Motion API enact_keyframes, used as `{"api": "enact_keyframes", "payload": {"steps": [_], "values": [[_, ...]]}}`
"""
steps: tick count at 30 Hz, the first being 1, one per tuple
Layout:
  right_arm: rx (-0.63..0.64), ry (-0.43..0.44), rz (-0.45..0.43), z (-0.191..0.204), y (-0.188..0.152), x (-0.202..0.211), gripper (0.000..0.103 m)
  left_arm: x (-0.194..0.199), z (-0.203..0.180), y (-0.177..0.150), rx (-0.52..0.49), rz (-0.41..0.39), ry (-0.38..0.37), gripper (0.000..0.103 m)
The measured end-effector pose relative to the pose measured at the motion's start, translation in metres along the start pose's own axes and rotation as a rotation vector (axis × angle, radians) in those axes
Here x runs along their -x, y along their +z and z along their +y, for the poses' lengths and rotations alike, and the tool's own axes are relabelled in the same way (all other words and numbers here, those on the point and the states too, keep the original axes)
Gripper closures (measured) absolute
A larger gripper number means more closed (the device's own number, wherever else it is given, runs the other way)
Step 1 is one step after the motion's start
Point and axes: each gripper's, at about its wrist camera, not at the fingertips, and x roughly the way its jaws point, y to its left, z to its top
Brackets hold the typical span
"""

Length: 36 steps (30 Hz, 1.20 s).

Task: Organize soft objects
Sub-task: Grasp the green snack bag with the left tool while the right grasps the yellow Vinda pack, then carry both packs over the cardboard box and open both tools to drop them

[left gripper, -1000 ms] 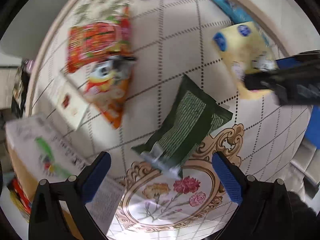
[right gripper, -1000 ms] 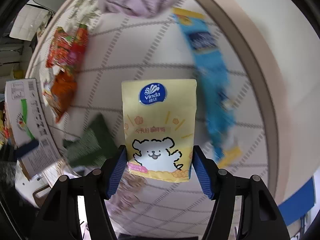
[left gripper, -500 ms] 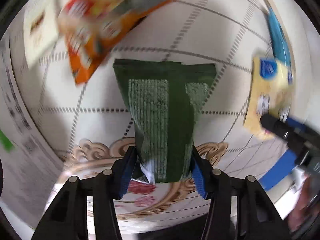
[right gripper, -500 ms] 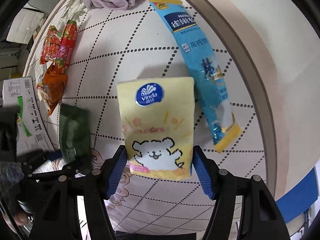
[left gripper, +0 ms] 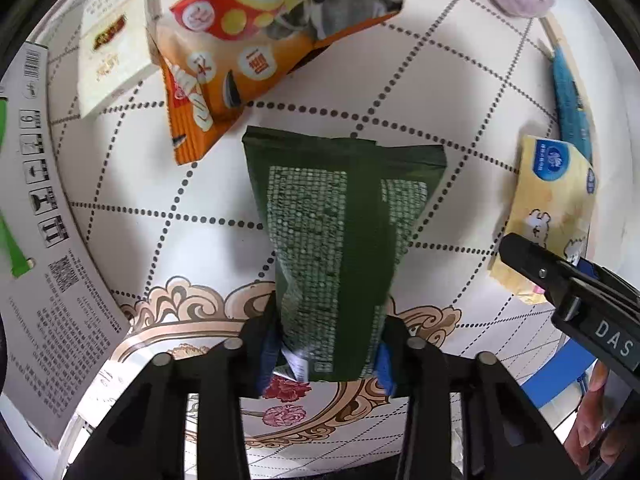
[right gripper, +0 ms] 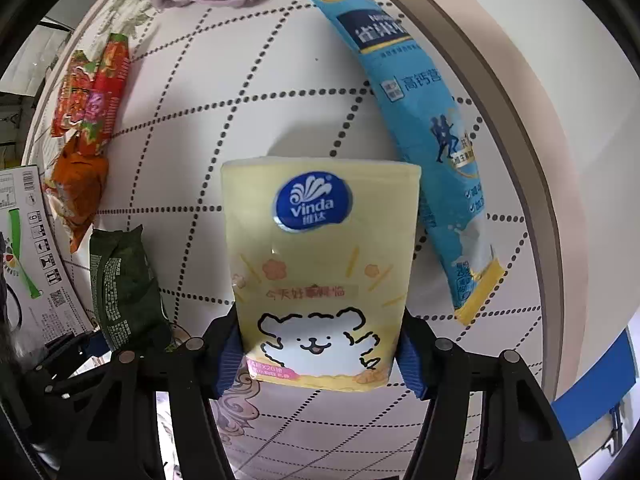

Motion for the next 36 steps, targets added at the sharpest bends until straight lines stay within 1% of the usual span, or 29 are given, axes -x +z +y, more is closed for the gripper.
{"api": "enact_keyframes", "payload": {"steps": [2, 6, 8, 12, 15, 16, 17, 18, 19, 21, 23, 25, 27, 30, 33, 36], "values": [[-0.001, 0.020, 0.000, 0.000, -0.007, 0.002, 0.037, 0.009, 0.000, -0.007, 0.006, -0.027, 0.011, 0.069], [0.032, 0.034, -0.030, 0.006, -0.027, 0.020, 0.037, 0.026, 0.005, -0.022, 0.016, -0.091, -0.002, 0.071], [0.050, 0.062, -0.046, 0.012, -0.035, 0.033, 0.038, 0.040, 0.007, -0.033, 0.030, -0.126, -0.021, 0.071], [0.112, 0.114, -0.094, 0.033, -0.052, 0.067, 0.038, 0.076, 0.022, -0.068, 0.078, -0.200, -0.089, 0.071], [0.176, 0.160, -0.120, 0.056, -0.067, 0.094, 0.038, 0.111, 0.037, -0.093, 0.110, -0.261, -0.129, 0.071], [0.196, 0.170, -0.127, 0.061, -0.071, 0.101, 0.038, 0.129, 0.044, -0.107, 0.123, -0.297, -0.140, 0.071], [0.226, 0.187, -0.136, 0.073, -0.077, 0.110, 0.038, 0.143, 0.049, -0.115, 0.133, -0.325, -0.148, 0.071], [0.250, 0.201, -0.140, 0.077, -0.079, 0.118, 0.038, 0.158, 0.056, -0.122, 0.144, -0.353, -0.155, 0.071], [0.277, 0.215, -0.144, 0.087, -0.084, 0.126, 0.038, 0.175, 0.065, -0.135, 0.160, -0.392, -0.163, 0.071], [0.329, 0.248, -0.158, 0.108, -0.097, 0.146, 0.038, 0.208, 0.083, -0.147, 0.190, -0.445, -0.175, 0.071], [0.384, 0.271, -0.171, 0.143, -0.106, 0.160, 0.038, 0.226, 0.105, -0.160, 0.218, -0.481, -0.177, 0.071], [0.434, 0.296, -0.180, 0.168, -0.115, 0.176, 0.038, 0.241, 0.132, -0.165, 0.248, -0.504, -0.185, 0.071], [0.476, 0.311, -0.190, 0.196, -0.123, 0.187, 0.038, 0.248, 0.160, -0.166, 0.279, -0.509, -0.183, 0.071], [0.521, 0.299, -0.208, 0.242, -0.128, 0.192, 0.037, 0.245, 0.198, -0.163, 0.329, -0.507, -0.184, 0.071], [0.542, 0.262, -0.207, 0.290, -0.123, 0.182, 0.038, 0.233, 0.251, -0.148, 0.387, -0.465, -0.234, 0.071], [0.561, 0.214, -0.192, 0.333, -0.116, 0.161, 0.038, 0.214, 0.291, -0.130, 0.409, -0.427, -0.263, 0.071]]}}
